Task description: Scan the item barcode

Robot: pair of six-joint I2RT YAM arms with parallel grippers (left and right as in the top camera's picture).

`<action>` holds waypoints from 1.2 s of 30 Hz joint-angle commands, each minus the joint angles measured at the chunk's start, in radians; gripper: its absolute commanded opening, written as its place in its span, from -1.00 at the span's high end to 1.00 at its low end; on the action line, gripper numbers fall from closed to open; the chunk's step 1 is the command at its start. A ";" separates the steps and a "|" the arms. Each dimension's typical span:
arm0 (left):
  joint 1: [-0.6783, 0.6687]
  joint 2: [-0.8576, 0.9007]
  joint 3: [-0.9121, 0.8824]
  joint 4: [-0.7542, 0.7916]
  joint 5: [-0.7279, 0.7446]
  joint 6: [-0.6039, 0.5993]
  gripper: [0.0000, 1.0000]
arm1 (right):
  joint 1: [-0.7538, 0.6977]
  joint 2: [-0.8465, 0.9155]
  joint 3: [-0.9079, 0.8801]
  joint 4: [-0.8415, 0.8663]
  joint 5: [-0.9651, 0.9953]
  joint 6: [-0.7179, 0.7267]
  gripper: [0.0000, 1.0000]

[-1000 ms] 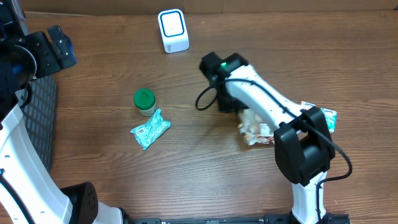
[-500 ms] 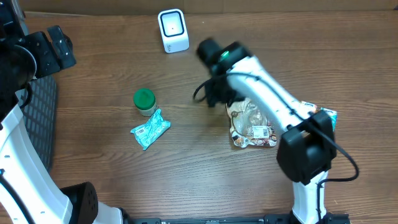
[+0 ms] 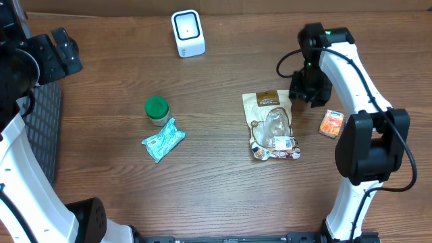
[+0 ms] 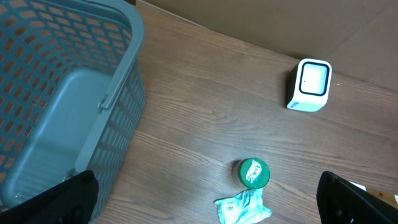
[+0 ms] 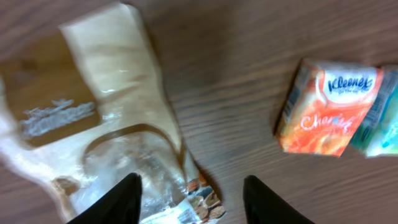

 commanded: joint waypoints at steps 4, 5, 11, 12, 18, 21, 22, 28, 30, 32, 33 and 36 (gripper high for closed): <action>0.004 0.008 0.008 0.001 -0.009 0.023 -0.99 | 0.012 -0.017 -0.177 0.103 0.020 0.010 0.11; 0.005 0.008 0.008 0.001 -0.009 0.023 -0.99 | 0.015 -0.017 -0.199 0.120 0.020 0.010 0.11; 0.005 0.008 0.008 0.001 -0.009 0.023 -0.99 | 0.030 -0.017 -0.293 0.196 0.002 0.009 0.12; 0.004 0.008 0.008 0.001 -0.009 0.023 -0.99 | 0.034 -0.017 -0.300 0.204 -0.013 0.006 0.12; 0.004 0.008 0.008 0.001 -0.010 0.023 -0.99 | 0.089 -0.017 -0.317 0.164 -0.077 0.000 0.21; 0.004 0.008 0.008 0.001 -0.009 0.023 -0.99 | 0.138 -0.017 -0.317 0.107 -0.072 0.014 0.17; 0.004 0.008 0.008 0.001 -0.010 0.023 -0.99 | 0.154 -0.017 -0.317 0.090 -0.064 0.015 0.10; 0.004 0.008 0.008 0.001 -0.009 0.023 -1.00 | 0.246 -0.017 -0.317 0.043 -0.059 0.019 -0.04; 0.005 0.008 0.008 0.001 -0.009 0.023 -0.99 | 0.286 -0.017 -0.317 0.044 -0.064 0.028 -0.04; 0.004 0.008 0.008 0.001 -0.009 0.023 -0.99 | 0.328 -0.017 -0.317 0.051 -0.086 0.030 -0.04; 0.004 0.008 0.008 0.001 -0.009 0.023 -0.99 | 0.348 -0.017 -0.317 0.056 -0.097 0.029 -0.04; 0.005 0.008 0.008 0.001 -0.009 0.023 -0.99 | 0.408 -0.017 -0.315 0.086 -0.126 0.030 -0.04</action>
